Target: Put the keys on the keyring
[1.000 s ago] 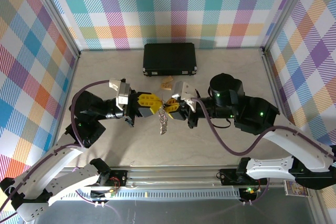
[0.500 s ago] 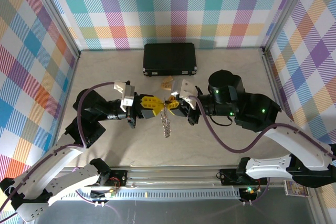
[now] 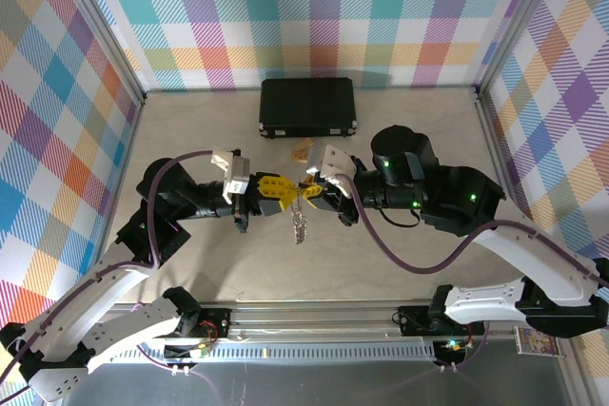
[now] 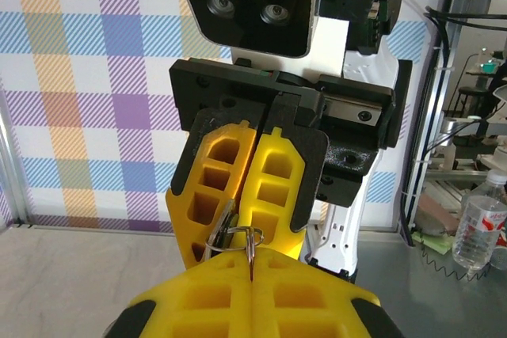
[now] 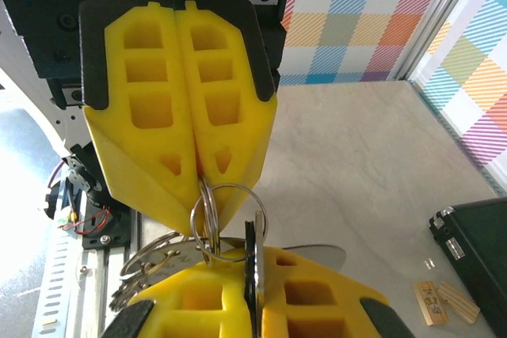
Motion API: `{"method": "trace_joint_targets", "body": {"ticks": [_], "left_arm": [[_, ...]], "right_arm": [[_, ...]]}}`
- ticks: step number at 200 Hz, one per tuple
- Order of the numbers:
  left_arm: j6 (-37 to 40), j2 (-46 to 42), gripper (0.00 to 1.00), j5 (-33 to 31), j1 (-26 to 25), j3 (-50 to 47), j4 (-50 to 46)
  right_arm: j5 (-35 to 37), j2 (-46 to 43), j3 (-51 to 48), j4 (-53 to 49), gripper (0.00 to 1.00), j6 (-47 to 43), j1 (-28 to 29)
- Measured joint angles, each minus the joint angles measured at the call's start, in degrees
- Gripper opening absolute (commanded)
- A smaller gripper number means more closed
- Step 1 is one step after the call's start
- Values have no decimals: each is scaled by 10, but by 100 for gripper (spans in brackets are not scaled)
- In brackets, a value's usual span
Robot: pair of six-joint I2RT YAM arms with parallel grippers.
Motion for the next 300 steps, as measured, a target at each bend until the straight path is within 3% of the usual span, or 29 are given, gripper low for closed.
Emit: {"method": "trace_joint_targets", "body": {"ticks": [151,167,186,245,262,270,300], "left_arm": [[95,-10,0,-68,0,12,-134],[97,-12,10,-82,0,11,-134],[94,-21,30,-94,0,0,-134],[71,-76,65,-174,0,-91,-119],[66,-95,92,-208,0,-110,-115],[66,-101,99,-220,0,-116,-114],[48,-103,100,-245,0,-125,-112]], "right_arm": [[51,34,32,-44,0,-33,0],[64,46,46,-53,0,-34,0],[94,73,79,-77,0,-34,1],[162,153,140,-138,0,-24,-20],[170,170,150,-155,0,-12,-42],[174,178,156,-160,0,-6,-52],[180,218,196,-194,0,26,-87]]}}
